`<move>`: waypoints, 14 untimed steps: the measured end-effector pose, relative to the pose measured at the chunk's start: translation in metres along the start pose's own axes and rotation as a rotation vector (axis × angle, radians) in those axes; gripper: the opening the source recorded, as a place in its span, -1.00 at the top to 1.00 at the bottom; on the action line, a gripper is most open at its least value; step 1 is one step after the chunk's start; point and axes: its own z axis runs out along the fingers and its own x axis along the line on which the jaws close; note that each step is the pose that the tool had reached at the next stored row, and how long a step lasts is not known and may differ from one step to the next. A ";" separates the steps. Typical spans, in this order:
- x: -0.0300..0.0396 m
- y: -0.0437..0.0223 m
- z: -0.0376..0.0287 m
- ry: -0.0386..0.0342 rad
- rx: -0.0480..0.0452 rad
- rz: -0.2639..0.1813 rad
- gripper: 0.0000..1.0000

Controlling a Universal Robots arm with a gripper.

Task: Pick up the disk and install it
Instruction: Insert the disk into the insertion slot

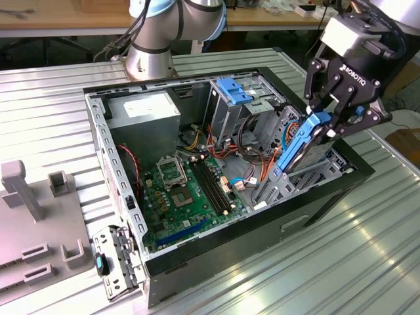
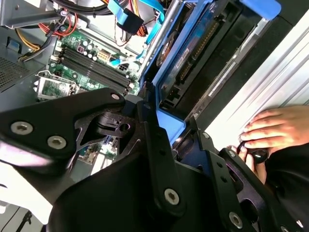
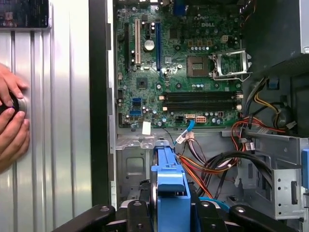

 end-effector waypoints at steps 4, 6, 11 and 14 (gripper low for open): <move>0.0003 -0.0005 0.0103 0.0002 0.0000 0.000 0.25; 0.0004 -0.0006 0.0160 0.0000 0.0000 0.000 0.25; 0.0008 -0.0008 0.0297 0.0001 0.0000 0.000 0.25; 0.0008 -0.0009 0.0322 0.0000 0.0000 0.000 0.25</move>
